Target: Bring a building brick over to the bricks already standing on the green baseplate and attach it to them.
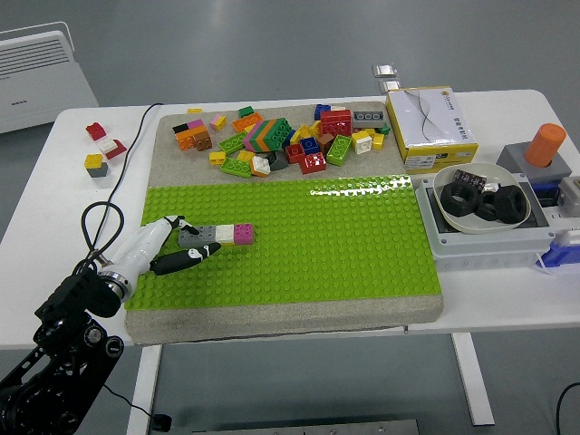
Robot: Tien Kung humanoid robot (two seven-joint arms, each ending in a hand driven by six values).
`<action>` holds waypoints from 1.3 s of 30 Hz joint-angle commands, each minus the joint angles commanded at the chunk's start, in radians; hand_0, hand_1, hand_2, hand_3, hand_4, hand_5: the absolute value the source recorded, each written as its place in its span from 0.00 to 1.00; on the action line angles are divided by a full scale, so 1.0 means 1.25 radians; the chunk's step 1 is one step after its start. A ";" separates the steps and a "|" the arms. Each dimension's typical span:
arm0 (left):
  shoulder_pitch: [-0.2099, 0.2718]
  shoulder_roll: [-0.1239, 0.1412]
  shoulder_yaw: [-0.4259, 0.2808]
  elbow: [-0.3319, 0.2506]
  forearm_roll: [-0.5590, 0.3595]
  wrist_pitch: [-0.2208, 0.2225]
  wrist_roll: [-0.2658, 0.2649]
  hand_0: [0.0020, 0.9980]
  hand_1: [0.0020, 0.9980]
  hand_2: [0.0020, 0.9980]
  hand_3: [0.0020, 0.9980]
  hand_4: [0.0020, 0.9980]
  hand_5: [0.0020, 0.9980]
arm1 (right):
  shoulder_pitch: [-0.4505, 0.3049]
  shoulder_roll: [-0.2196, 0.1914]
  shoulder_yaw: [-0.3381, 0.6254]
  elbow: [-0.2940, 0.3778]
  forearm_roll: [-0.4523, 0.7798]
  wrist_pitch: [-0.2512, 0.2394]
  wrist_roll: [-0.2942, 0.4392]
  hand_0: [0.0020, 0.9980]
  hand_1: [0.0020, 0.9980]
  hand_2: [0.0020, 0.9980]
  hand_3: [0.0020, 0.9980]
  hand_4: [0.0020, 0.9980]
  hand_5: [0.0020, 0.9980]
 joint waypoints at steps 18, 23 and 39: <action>-0.002 0.007 0.005 -0.009 0.013 0.009 -0.006 0.99 0.95 0.93 0.66 0.89 0.80 | -0.001 0.002 0.000 0.000 0.001 0.001 -0.001 0.68 0.66 0.76 0.82 0.90 1.00; -0.008 0.011 0.004 -0.025 0.027 0.021 -0.009 0.98 0.95 0.93 0.65 0.89 0.79 | 0.000 0.002 0.005 0.000 -0.003 0.001 -0.002 0.68 0.66 0.76 0.82 0.90 1.00; 0.022 0.020 -0.011 -0.067 -0.030 0.114 -0.043 0.97 0.94 0.92 0.66 0.86 0.70 | 0.002 0.010 0.023 0.000 -0.021 0.006 0.001 0.68 0.68 0.77 0.82 0.90 1.00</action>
